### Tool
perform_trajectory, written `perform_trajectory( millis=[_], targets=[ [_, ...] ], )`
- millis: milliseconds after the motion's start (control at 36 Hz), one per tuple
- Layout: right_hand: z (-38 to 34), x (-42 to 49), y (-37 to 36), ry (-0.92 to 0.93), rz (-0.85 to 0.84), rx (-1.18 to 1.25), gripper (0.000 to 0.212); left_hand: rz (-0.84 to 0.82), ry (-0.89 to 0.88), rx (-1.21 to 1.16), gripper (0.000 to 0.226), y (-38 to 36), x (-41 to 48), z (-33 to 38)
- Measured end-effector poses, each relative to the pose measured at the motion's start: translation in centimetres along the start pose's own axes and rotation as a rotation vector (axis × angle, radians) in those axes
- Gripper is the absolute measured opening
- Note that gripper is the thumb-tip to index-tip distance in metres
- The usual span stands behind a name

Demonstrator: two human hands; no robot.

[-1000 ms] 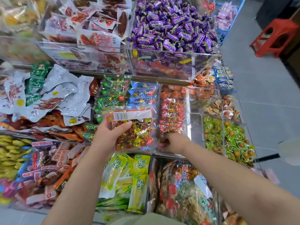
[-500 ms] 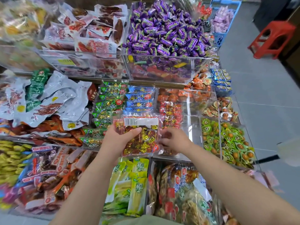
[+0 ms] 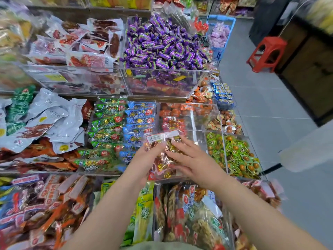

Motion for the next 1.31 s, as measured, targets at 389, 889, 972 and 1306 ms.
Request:
perform_trajectory(
  millis=[389,889,972,1306],
  targets=[
    [5.2,-1.1,1.5,-1.067,-0.024,0.802,0.019,0.075,-0.138,0.049,0.042,5.2,0.7,0.4],
    [3.9,3.1,-1.7,-0.298,-0.86,0.155,0.029,0.136,-0.167,0.029,0.025,9.2,0.5,3.3],
    [3.6,3.2,-4.2,-0.25,-0.94,0.076,0.028,0.134,-0.176,0.017,0.026,9.6,0.5,3.4],
    [4.9,3.1,-12.4,-0.335,-1.014,-0.112,0.035,0.188,-0.178,-0.008,0.029,10.3,1.8,2.8]
  ],
)
Point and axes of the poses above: each hand's wrist, its own x-axis towards the middle knuckle, its own y-axis out of the back of the hand, z = x × y, the point moved 2 cm from there along x, towards the middle knuckle, and after that the axes turned 13 degrees about -x, right-handed, at the moved point
